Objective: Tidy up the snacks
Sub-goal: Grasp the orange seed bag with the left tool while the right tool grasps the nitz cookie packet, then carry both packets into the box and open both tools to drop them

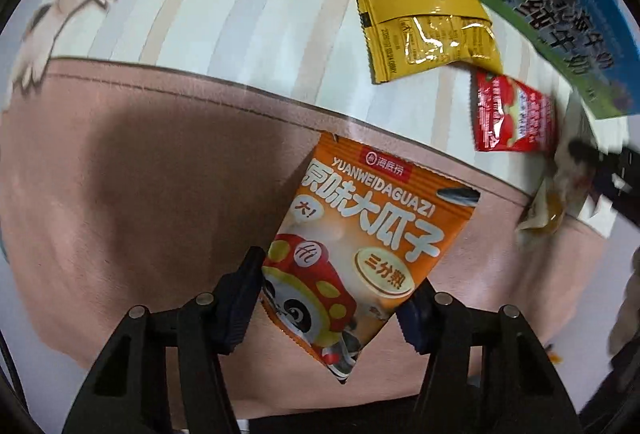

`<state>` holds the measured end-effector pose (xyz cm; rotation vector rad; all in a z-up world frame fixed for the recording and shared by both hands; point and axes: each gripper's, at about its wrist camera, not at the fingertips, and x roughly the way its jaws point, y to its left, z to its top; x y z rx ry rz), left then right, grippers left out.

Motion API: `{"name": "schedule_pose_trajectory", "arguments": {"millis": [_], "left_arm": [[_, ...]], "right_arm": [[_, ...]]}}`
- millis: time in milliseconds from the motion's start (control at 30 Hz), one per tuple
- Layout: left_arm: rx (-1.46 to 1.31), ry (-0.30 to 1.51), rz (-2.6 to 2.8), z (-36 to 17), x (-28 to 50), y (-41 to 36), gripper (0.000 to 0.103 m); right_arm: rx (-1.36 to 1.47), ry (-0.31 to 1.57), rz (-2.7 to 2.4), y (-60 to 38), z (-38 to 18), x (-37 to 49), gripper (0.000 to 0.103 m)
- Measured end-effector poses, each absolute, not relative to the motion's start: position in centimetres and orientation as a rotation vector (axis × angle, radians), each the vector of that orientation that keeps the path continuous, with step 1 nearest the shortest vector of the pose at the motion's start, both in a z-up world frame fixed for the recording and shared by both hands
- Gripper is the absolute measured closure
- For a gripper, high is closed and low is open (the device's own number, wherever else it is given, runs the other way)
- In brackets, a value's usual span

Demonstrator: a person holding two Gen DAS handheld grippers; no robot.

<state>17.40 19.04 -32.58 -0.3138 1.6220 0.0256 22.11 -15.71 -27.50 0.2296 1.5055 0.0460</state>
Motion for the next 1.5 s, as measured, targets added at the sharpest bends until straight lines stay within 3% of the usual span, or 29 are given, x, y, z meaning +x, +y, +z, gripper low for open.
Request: {"name": "schedule_pose_trajectory", "arguments": {"millis": [333,633,767,867,967,1067,1233,1500], "left_arm": [[-0.187,1.709,0.005,-37.1,17.4,18.1,0.033],[-0.132,1.695,0.021,-37.8,18.4,15.0,0.033],[-0.135,1.693,0.021,-37.9,18.8,13.4,0.033],[-0.145,1.676,0.028,-36.1,17.9,11.6,0.035],[-0.086,1.642,0.036,-34.2,15.7,10.5,0.053],[-0.096,1.636,0.032,-33.6,14.7,9.6,0.056],[-0.165,1.631,0.017,-31.9,13.1,8.7,0.057],[-0.264,1.506,-0.107,-23.0,13.9,4.9,0.057]], "right_arm": [[0.154,1.509,0.149,-16.3,-25.4,14.0,0.055],[0.076,1.611,0.165,-17.4,-28.0,9.5,0.054],[0.184,1.653,0.141,-17.6,-30.2,9.6,0.039],[0.214,1.637,0.116,-18.0,-31.0,10.0,0.037],[0.236,1.599,0.089,-18.4,-31.9,10.3,0.042],[0.232,1.578,0.068,-18.5,-32.0,9.9,0.048],[0.262,1.543,0.103,-18.7,-30.0,8.8,0.049],[0.354,1.412,0.240,-18.9,-21.6,9.4,0.049]]}}
